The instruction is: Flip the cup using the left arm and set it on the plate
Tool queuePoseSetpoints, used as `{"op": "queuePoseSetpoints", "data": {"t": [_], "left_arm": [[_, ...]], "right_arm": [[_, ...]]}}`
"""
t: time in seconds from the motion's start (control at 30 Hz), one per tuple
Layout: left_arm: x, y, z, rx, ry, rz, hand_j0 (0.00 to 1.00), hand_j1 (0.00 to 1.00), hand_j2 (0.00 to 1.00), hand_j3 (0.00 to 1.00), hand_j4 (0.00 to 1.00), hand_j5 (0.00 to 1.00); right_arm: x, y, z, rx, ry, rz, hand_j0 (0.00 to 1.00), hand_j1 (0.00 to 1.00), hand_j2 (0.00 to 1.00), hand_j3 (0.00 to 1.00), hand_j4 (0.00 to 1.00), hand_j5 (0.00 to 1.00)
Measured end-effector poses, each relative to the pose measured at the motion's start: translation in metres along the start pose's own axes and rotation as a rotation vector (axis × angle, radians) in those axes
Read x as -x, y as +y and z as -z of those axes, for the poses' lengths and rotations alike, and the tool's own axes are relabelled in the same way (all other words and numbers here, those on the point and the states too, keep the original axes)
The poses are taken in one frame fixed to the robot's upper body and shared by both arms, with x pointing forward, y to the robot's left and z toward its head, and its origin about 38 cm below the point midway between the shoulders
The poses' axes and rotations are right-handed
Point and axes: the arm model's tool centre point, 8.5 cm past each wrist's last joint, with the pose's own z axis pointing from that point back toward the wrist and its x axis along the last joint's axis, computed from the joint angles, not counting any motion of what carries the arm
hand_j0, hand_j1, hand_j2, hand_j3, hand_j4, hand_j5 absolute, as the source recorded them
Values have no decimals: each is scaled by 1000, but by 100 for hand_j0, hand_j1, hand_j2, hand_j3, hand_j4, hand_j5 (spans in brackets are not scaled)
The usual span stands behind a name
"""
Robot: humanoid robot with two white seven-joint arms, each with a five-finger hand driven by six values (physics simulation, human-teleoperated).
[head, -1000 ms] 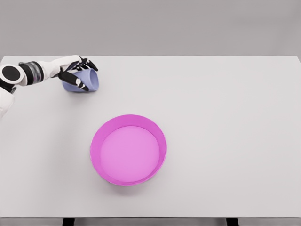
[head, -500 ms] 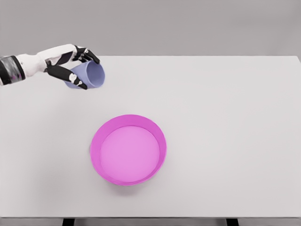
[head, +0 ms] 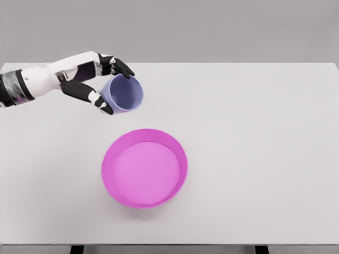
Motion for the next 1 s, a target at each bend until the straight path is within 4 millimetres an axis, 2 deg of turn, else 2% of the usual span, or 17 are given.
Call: {"op": "queuePoseSetpoints", "data": {"t": [0.13,0.17,0.37,0.5,0.57,0.73,1.0], "left_arm": [[-9,-6,5,-1,-94,-121,55,55,55,55,55,55],[-6,-13,5,2,-112,-170,54,54,54,54,54,54],[-17,-32,8,25,-233,-359,54,54,54,54,54,54],[-10,-52,8,47,-255,-446,54,54,54,54,54,54],[-11,-56,10,56,-264,-458,54,54,54,54,54,54],[3,-72,8,61,-249,-503,54,54,54,54,54,54],[-3,-78,12,89,-271,-503,53,53,53,53,53,53]], "right_arm": [[0,0,0,0,0,0,100,100,100,100,100,100],[-1,0,0,0,-2,0,100,100,100,100,100,100],[0,0,0,0,0,0,100,100,100,100,100,100],[0,0,0,0,0,0,100,100,100,100,100,100],[0,0,0,0,0,0,100,100,100,100,100,100],[0,0,0,0,0,0,100,100,100,100,100,100],[0,0,0,0,0,0,100,100,100,100,100,100]]}}
